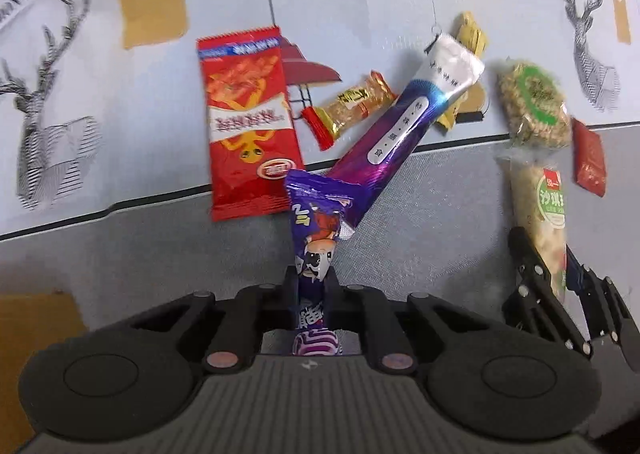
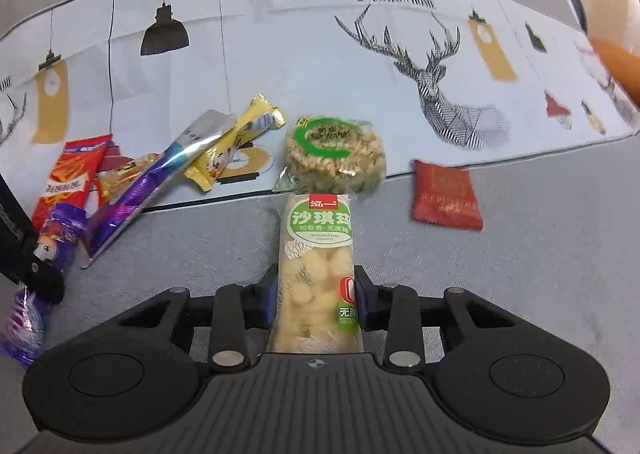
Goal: Organize snacks
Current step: 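Grasp the purple candy bar with the left tool while the right tool grasps the rice-cracker bar, then carry the purple candy bar and rice-cracker bar over the box with both tools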
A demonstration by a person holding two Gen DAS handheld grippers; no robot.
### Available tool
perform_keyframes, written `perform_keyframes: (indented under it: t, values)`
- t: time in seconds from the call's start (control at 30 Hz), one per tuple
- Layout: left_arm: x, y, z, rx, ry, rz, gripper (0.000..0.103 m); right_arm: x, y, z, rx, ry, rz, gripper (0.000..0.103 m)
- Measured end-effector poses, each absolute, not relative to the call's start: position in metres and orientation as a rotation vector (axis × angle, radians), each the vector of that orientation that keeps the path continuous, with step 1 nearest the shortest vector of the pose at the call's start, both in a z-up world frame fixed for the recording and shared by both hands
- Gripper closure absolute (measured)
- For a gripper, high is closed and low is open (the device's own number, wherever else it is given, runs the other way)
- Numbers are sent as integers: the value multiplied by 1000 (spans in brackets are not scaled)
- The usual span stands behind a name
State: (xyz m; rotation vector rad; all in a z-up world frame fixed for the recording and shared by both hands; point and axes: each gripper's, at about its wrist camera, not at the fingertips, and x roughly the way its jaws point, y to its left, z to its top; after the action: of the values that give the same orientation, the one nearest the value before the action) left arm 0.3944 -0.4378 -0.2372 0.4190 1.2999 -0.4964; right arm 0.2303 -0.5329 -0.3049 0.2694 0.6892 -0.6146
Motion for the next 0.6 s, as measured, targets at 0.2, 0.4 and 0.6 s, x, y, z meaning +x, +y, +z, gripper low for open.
perform_keyframes:
  t: [0.2, 0.4, 0.6]
  values:
    - [349, -397, -172, 376, 1215, -537, 91, 206, -532, -277, 306, 551, -703, 65]
    - [268, -336, -90, 307, 1112, -594, 91, 140, -494, -211, 314, 445, -646, 65]
    - [189, -264, -30, 261, 1020, -562, 91, 54, -409, -159, 243, 502, -421, 65]
